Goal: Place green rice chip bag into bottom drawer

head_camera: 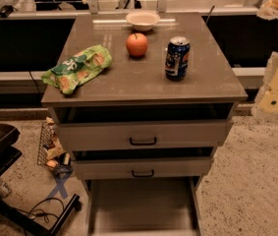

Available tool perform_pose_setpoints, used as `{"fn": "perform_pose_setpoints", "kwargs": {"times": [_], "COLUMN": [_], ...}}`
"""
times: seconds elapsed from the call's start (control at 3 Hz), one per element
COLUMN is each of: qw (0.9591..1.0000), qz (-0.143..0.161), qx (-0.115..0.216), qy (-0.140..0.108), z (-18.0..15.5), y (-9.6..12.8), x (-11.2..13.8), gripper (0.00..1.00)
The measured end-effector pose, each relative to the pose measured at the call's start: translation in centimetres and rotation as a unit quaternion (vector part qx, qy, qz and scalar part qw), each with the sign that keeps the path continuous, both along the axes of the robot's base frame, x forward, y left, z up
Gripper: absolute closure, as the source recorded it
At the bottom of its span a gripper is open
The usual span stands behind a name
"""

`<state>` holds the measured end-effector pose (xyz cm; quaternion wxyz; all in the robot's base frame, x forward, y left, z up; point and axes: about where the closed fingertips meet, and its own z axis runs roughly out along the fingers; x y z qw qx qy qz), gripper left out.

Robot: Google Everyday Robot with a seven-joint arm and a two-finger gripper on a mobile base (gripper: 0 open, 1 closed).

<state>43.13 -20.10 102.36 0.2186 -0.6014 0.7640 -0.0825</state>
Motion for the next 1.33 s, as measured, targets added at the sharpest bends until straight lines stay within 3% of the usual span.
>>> {"fn": "perform_pose_setpoints", "kwargs": {"times": [0.33, 0.67, 1.0, 1.33], "qw": [1.0000, 0.9966, 0.9786, 0.9645], "qz": [0.007, 0.080, 0.201, 0.257], "qx": [0.000, 0.001, 0.008, -0.011], "qy": [-0.002, -0.022, -0.042, -0.060], "z": [0.0, 0.1, 0.0, -0.6], "y": [0.3, 4.0, 11.5, 16.6], "x": [0.4, 5.2, 11.6, 14.2], "gripper": [0.00, 0.00, 0.00, 0.00]}}
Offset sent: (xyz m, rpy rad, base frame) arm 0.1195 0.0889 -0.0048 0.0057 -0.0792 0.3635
